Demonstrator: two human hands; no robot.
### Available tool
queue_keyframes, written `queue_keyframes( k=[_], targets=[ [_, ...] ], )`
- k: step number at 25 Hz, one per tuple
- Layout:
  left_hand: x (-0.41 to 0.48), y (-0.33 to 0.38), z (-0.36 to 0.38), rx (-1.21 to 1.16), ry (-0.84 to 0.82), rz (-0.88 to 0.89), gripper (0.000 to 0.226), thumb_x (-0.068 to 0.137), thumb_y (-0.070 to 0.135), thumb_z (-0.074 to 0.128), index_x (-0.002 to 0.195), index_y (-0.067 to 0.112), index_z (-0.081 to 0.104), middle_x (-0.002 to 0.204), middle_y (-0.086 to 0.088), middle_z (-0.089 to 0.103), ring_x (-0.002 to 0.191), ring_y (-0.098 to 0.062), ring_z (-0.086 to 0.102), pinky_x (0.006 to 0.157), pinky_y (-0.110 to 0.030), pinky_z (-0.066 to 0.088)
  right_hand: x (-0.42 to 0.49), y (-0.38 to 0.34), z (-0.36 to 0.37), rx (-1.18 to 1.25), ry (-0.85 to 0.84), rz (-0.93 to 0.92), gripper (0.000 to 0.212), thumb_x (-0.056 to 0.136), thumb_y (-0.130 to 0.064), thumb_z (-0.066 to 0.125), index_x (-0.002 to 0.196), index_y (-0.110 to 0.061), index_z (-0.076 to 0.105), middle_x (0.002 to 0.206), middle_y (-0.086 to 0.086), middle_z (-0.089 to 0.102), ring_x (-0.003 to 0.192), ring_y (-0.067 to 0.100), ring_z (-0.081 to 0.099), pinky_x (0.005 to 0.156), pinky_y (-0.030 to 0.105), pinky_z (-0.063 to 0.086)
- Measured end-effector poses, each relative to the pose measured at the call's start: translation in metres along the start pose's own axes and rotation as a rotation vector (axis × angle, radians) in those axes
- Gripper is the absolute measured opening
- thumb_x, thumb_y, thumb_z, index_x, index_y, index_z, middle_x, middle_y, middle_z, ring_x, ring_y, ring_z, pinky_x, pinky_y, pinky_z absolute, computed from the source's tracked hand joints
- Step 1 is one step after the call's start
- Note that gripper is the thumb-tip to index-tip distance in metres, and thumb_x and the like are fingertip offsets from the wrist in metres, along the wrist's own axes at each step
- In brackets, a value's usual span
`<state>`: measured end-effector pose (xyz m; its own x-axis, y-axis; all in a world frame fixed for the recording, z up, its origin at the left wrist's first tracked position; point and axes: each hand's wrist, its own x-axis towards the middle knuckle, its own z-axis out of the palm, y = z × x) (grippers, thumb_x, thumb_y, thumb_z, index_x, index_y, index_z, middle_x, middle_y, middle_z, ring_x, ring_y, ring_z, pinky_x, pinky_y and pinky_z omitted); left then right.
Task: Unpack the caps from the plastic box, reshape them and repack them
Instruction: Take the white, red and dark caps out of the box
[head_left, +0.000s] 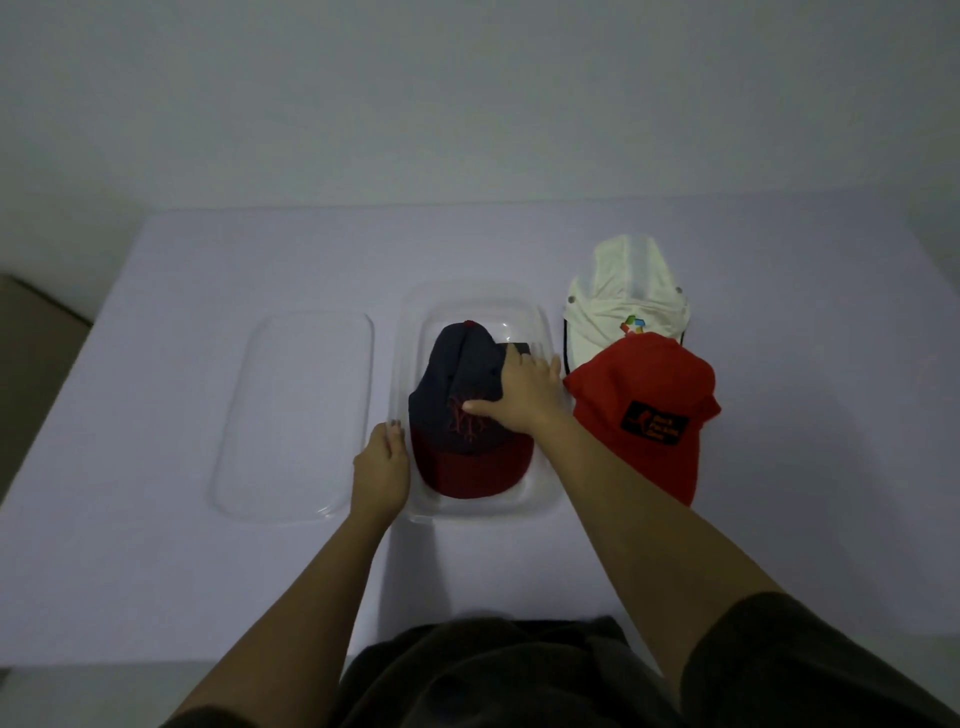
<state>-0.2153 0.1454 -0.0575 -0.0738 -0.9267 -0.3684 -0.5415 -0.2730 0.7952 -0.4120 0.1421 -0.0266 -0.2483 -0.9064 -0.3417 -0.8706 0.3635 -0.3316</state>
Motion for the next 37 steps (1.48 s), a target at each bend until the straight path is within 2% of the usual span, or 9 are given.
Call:
queue_keyframes(
  k=[2,4,10,15,20,24,28,31,37],
  targets=[
    [-0.001,-0.001,-0.001,0.027,0.002,0.017,0.047,0.101,0.037,0.025,0.134,0.009,0.043,0.128,-0.015,0.057,0.110,-0.034,0.059,0.098,-0.050,0.047,0.000,0.000,-0.004,0.118,0.015,-0.102,0.087,0.072,-0.062,0.066,0.137,-0.010,0.039,0.133,0.014,0.050,0.125,0.033,0.045,0.112,0.048,0.027],
    [0.001,-0.004,-0.002,0.045,-0.005,0.024,0.049,0.100,0.039,0.024,0.142,0.015,0.033,0.134,-0.015,0.054,0.114,-0.035,0.058,0.099,-0.051,0.046,-0.002,0.002,-0.006,0.298,-0.004,-0.192,0.064,0.079,-0.051,0.067,0.124,-0.010,0.050,0.119,0.013,0.055,0.109,0.030,0.055,0.095,0.043,0.044],
    [0.002,-0.007,-0.003,0.057,-0.014,0.040,0.047,0.101,0.037,0.024,0.145,0.020,0.028,0.133,-0.016,0.054,0.114,-0.037,0.057,0.099,-0.050,0.046,-0.025,0.009,-0.019,0.589,0.098,-0.249,0.030,0.096,-0.034,0.049,0.113,-0.009,0.049,0.101,0.009,0.065,0.089,0.024,0.063,0.080,0.042,0.052],
    [0.009,-0.018,-0.002,0.053,-0.023,0.025,0.046,0.099,0.041,0.026,0.143,0.025,0.030,0.136,-0.015,0.052,0.117,-0.037,0.055,0.100,-0.054,0.044,-0.036,0.031,-0.073,0.930,0.499,-0.203,0.024,0.096,-0.022,0.051,0.116,-0.008,0.051,0.097,-0.015,0.058,0.088,-0.013,0.056,0.081,0.015,0.048],
    [0.012,-0.025,-0.001,0.057,-0.001,0.037,0.047,0.096,0.047,0.027,0.139,0.028,0.033,0.131,-0.015,0.056,0.108,-0.037,0.060,0.098,-0.054,0.045,-0.053,0.115,-0.107,1.065,0.956,0.160,0.034,0.097,-0.030,0.049,0.125,-0.012,0.046,0.111,-0.008,0.057,0.097,0.000,0.056,0.083,0.012,0.045],
    [0.014,-0.027,-0.002,0.037,-0.012,0.034,0.046,0.097,0.043,0.029,0.139,0.025,0.034,0.128,-0.013,0.057,0.101,-0.035,0.062,0.095,-0.054,0.048,-0.063,0.180,-0.099,1.173,1.179,0.561,0.039,0.098,-0.032,0.045,0.130,-0.009,0.042,0.125,0.008,0.056,0.106,0.018,0.056,0.086,0.025,0.047],
    [0.018,-0.032,-0.002,0.038,-0.003,0.038,0.055,0.089,0.054,0.028,0.137,0.029,0.036,0.129,-0.013,0.057,0.106,-0.036,0.061,0.097,-0.056,0.046,-0.059,0.219,-0.084,1.354,1.123,0.847,0.044,0.098,-0.030,0.046,0.136,-0.009,0.036,0.134,0.014,0.050,0.115,0.028,0.055,0.090,0.032,0.048],
    [0.016,-0.030,-0.001,0.027,0.001,0.035,0.049,0.094,0.048,0.029,0.138,0.027,0.036,0.129,-0.014,0.057,0.106,-0.036,0.061,0.098,-0.055,0.045,-0.053,0.232,-0.070,1.434,1.005,0.912,0.051,0.097,-0.023,0.048,0.142,-0.010,0.029,0.140,0.017,0.044,0.120,0.031,0.053,0.098,0.044,0.048],
    [0.016,-0.028,-0.001,0.031,-0.003,0.040,0.045,0.099,0.041,0.029,0.139,0.022,0.035,0.131,-0.016,0.056,0.108,-0.037,0.060,0.097,-0.055,0.046,-0.045,0.248,-0.055,1.340,0.797,0.991,0.054,0.092,-0.020,0.053,0.142,-0.013,0.033,0.137,0.017,0.048,0.116,0.034,0.055,0.092,0.055,0.051]
  ],
)
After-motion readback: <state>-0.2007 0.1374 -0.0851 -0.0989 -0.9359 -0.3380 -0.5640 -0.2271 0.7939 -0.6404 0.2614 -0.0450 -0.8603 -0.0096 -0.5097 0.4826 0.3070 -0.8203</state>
